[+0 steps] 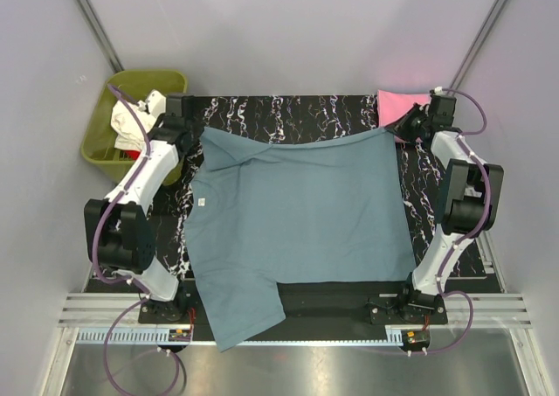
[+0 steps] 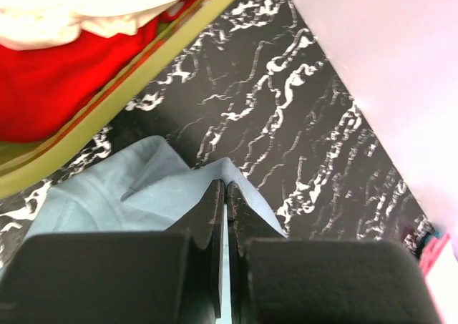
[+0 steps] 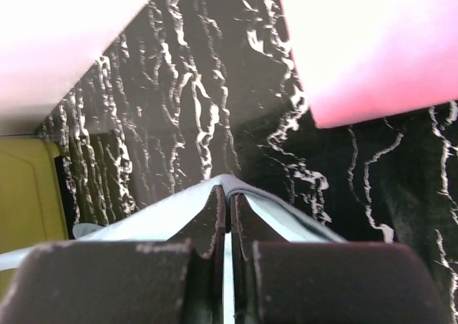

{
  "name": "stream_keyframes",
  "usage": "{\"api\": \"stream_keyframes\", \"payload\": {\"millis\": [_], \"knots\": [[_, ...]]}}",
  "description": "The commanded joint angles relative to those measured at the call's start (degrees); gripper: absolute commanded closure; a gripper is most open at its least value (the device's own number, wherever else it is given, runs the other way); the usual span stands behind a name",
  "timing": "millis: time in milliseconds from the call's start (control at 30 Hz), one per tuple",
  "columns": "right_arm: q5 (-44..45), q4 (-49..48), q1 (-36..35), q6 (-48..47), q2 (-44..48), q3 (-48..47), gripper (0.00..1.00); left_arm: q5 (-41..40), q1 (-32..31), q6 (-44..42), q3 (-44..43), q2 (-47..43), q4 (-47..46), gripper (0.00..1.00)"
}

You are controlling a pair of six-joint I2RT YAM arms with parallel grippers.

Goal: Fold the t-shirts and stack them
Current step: Fold the tshirt

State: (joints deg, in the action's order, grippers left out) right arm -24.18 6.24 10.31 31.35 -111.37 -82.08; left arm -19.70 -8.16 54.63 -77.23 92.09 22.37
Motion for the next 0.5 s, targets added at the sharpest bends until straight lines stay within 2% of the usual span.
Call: {"api": "stream_keyframes", "payload": {"millis": [0,100,133,200,300,467], "knots": [[-0.53,3.21,0.59,-2.26,-0.42,-3.50,1.00,3.18,0.43,-1.63,-4.41,0.80,-3.49,1.00],[3.51,15.32,0.85,-4.28,-2.61,-9.13,1.00,2.48,0.69,-2.34,-11.07,2.03,5.81,1.00],[3.88,17.56,1.29,-4.98,-2.97,-10.02,1.00,1.96,1.13,-2.08,-12.23,2.38,11.58,1.00],[4.93,23.08,1.82,-5.77,-3.41,-11.69,1.00,2.39,1.74,-2.16,-13.38,2.04,16.27,1.00],[8.00,27.84,2.09,-7.36,-2.19,-11.26,1.00,3.35,2.71,-1.63,-12.07,-0.59,19.11,1.00],[8.63,29.27,2.17,-7.45,1.24,-7.48,1.00,6.69,2.63,-4.08,-8.29,-4.82,21.66,1.00]]}}
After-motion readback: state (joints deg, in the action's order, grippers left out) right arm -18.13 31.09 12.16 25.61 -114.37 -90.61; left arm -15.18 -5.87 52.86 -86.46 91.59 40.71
